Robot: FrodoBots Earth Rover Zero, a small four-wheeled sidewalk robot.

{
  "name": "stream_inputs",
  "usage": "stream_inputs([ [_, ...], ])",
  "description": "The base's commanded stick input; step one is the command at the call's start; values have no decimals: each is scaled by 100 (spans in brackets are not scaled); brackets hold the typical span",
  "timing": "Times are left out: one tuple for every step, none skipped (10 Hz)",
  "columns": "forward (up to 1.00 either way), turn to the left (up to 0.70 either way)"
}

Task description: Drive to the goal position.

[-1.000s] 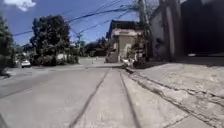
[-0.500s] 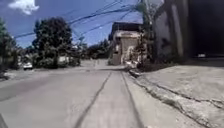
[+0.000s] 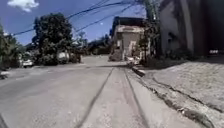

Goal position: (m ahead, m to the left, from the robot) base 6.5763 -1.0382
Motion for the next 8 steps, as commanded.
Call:
stream_inputs([
  [85, 0],
  [85, 0],
  [85, 3],
  [85, 11],
  [85, 10],
  [85, 0],
  [85, 0],
  [85, 1],
])
